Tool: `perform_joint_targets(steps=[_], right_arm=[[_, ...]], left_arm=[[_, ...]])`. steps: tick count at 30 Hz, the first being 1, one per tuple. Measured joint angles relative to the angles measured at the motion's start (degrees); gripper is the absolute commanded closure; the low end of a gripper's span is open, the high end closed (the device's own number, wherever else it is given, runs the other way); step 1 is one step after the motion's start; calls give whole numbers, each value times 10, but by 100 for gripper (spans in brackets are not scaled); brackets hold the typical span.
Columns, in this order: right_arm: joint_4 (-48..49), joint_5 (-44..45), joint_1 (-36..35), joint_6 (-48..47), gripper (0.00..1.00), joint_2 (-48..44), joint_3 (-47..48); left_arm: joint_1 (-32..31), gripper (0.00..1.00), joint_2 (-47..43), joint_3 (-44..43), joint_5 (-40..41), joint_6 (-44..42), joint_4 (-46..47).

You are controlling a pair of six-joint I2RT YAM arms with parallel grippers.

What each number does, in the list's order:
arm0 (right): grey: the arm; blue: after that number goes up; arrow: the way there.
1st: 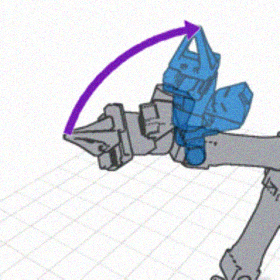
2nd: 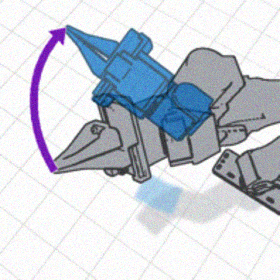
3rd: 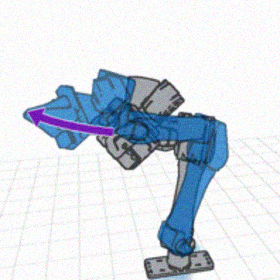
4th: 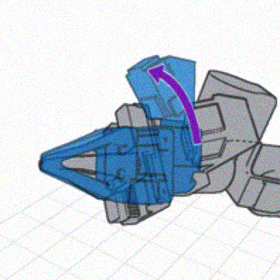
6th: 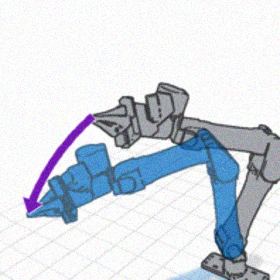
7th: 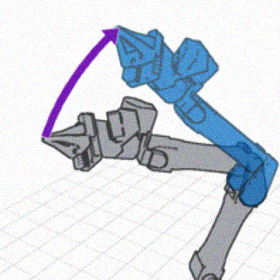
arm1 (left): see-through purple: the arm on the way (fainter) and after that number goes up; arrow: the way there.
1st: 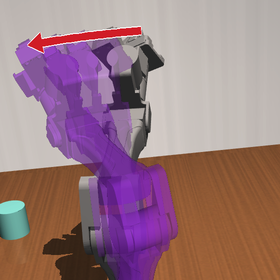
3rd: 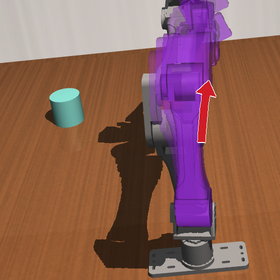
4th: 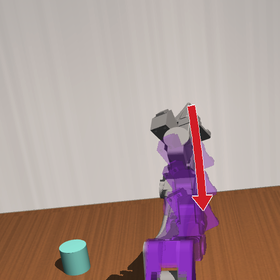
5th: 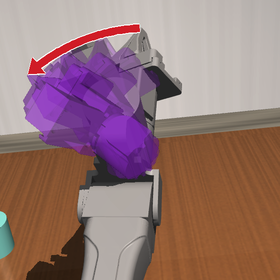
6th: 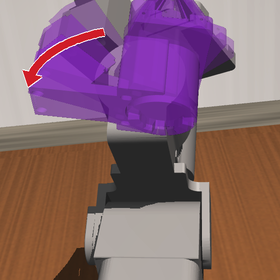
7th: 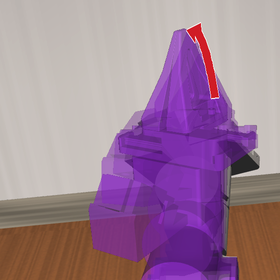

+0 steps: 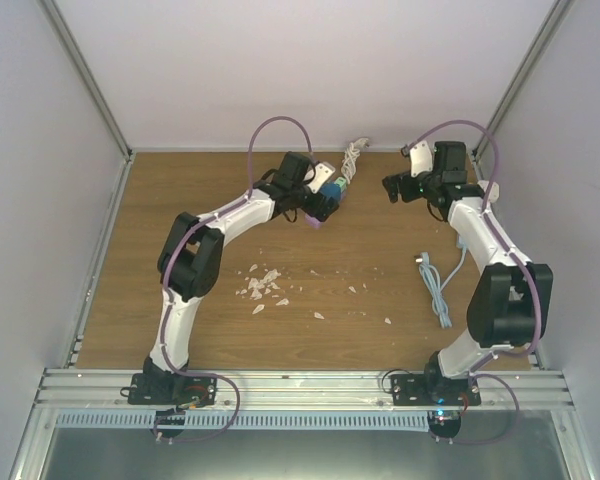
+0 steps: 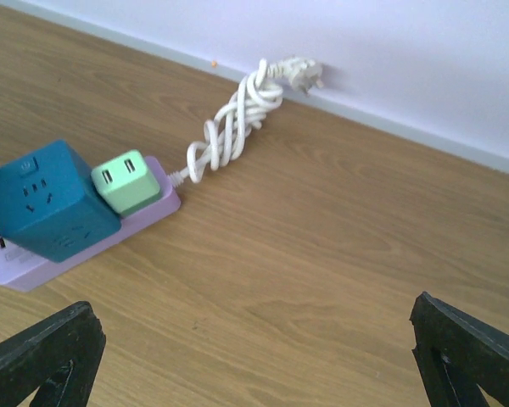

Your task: Pull the plug off the socket

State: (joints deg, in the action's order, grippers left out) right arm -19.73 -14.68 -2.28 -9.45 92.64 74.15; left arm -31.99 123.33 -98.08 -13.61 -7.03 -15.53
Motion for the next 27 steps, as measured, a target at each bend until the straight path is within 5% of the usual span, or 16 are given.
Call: perform_joint_targets(steps=[5,19,27], right_arm=[[0,0,0,0,0,-16,19],[0,-19,0,-6,0,-49,21],[-2,-35,0,-15,0,-52,20]], left_arm=[[0,7,44,-55,13,-1,-1],[-2,41,79,-89,38,-15,-3],[-2,47,71,-73,42,-18,6]])
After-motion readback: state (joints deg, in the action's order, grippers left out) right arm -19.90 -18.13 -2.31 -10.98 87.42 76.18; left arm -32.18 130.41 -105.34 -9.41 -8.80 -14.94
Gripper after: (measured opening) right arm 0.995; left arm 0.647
